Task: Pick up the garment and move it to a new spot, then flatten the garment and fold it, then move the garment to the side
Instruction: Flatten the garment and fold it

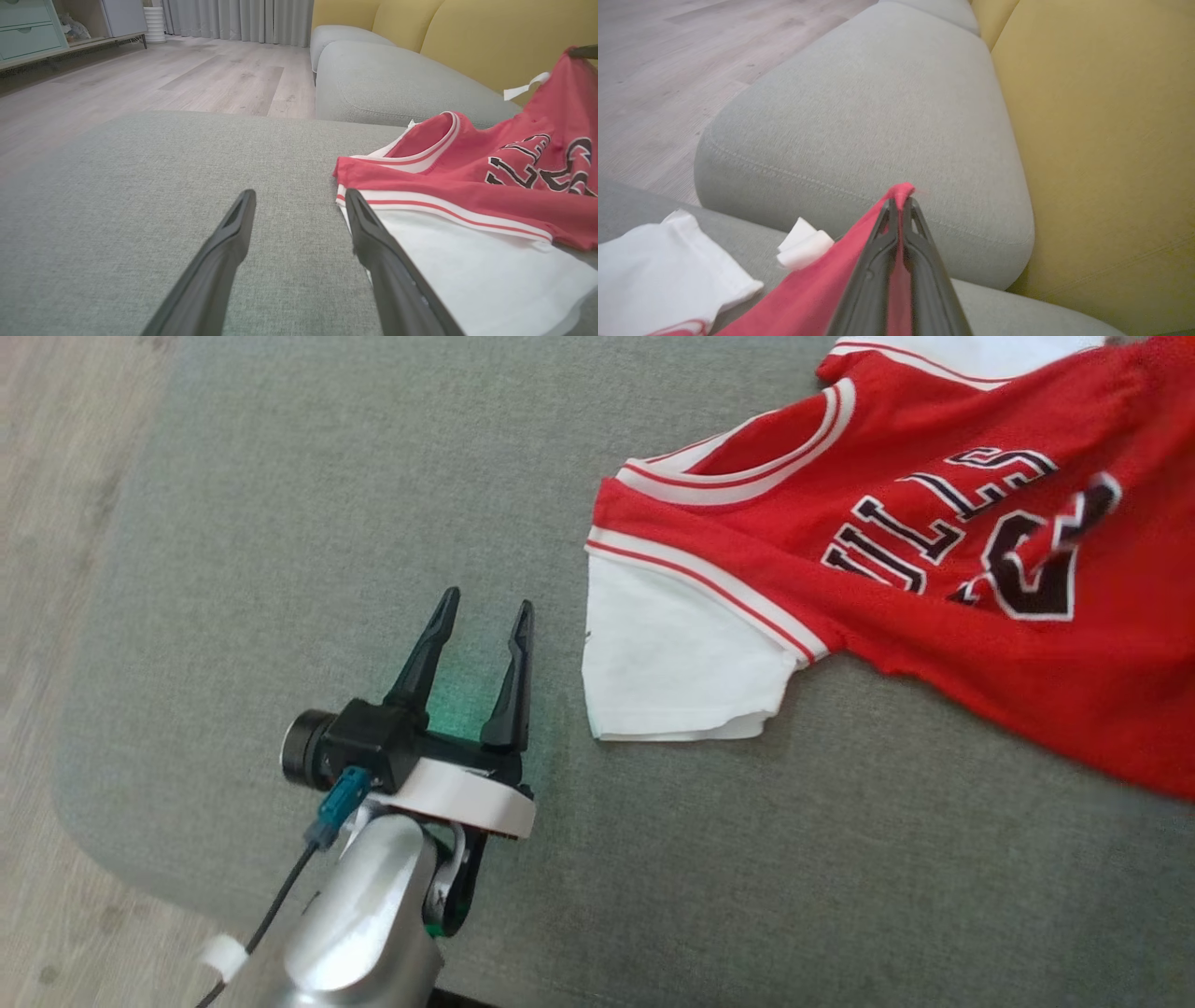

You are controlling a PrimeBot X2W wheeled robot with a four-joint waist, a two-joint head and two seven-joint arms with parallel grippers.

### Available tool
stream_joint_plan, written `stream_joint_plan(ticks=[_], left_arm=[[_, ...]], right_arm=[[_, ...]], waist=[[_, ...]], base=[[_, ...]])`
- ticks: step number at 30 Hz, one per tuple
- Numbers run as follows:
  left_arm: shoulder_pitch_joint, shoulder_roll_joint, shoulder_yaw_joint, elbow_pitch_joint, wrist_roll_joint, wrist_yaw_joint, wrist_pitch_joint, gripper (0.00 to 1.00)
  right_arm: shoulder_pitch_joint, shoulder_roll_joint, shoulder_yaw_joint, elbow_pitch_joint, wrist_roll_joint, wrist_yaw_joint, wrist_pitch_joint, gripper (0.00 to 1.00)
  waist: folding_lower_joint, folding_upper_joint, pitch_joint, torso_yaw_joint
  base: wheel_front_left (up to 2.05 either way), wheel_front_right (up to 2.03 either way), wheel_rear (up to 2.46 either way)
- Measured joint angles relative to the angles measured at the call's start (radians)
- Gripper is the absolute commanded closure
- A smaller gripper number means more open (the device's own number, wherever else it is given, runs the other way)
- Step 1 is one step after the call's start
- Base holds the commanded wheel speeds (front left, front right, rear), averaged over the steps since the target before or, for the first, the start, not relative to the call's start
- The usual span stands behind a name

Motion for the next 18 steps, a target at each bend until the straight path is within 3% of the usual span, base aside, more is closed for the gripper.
stream_joint_plan(ticks=[7, 8, 9, 13, 18], left_arm=[[-0.007, -0.001, -0.022, -0.016, -0.026, 0.015, 0.000, 0.00], [-0.007, -0.001, -0.023, -0.017, -0.026, 0.018, 0.000, 0.00], [-0.007, -0.001, -0.023, -0.017, -0.026, 0.018, 0.000, 0.00], [-0.007, -0.001, -0.022, -0.019, -0.025, 0.025, 0.000, 0.00], [-0.006, -0.001, 0.000, -0.038, -0.018, 0.026, 0.000, 0.00]], right_arm=[[-0.058, 0.006, -0.086, -0.013, -0.152, 0.000, -0.037, 1.00], [-0.058, 0.012, -0.097, -0.011, -0.169, 0.000, -0.037, 0.92], [-0.058, 0.012, -0.097, -0.011, -0.169, 0.000, -0.037, 0.00], [-0.056, 0.052, -0.135, 0.003, -0.215, 0.000, -0.060, 0.00], [-0.040, 0.103, -0.150, 0.005, -0.216, 0.000, -0.177, 0.00]], waist=[[-0.0001, 0.0000, 0.017, 0.020], [-0.0001, 0.0000, 0.018, 0.019], [-0.0001, 0.0000, 0.018, 0.019], [-0.0001, 0.0000, 0.012, 0.003], [-0.0002, 0.0000, -0.010, -0.036]], base=[[0.00, 0.00, 0.00], [0.00, 0.00, 0.00], [0.00, 0.00, 0.00], [0.00, 0.00, 0.00], [0.00, 0.00, 0.00]])
